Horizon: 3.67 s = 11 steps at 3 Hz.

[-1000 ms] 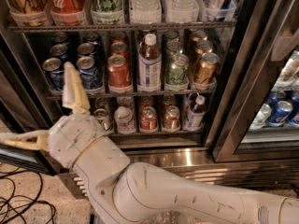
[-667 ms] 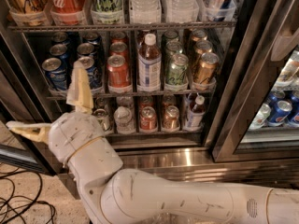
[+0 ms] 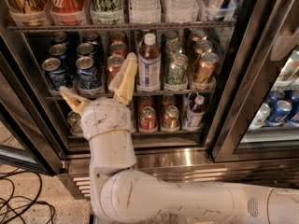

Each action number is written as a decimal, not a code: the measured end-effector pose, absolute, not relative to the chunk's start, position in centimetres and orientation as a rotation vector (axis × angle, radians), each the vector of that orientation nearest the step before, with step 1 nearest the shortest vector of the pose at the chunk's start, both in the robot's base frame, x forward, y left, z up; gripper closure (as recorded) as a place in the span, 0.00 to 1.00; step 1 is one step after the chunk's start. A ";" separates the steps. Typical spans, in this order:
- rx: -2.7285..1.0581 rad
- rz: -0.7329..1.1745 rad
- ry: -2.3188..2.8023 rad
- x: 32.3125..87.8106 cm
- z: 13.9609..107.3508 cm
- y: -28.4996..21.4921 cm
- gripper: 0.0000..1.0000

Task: Pick green can from top shelf of fridge

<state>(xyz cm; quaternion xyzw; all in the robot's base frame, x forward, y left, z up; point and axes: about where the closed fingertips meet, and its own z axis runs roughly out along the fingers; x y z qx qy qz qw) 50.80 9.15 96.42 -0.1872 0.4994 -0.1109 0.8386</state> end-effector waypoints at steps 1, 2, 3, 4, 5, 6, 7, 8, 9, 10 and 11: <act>-0.316 -0.318 1.056 51.7 97.4 5.3 0.00; -0.304 -0.198 1.049 52.6 98.8 5.0 0.00; -0.387 0.124 1.038 51.9 98.6 10.9 0.06; -0.438 0.356 0.965 49.3 99.7 16.6 0.16; -0.466 0.351 0.853 46.1 101.7 20.3 0.18; -0.405 0.132 0.844 46.9 102.6 18.8 0.15; -0.341 -0.070 0.878 48.7 103.1 16.0 0.11; -0.327 -0.086 0.891 49.0 103.1 15.5 0.00; -0.311 -0.094 0.892 49.4 102.9 15.3 0.00; -0.251 -0.197 0.887 51.5 103.0 12.9 0.01; -0.172 -0.338 0.881 54.2 104.2 9.5 0.19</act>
Offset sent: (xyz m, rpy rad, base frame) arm -0.0087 0.0473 0.0483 0.0782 -0.0457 0.4990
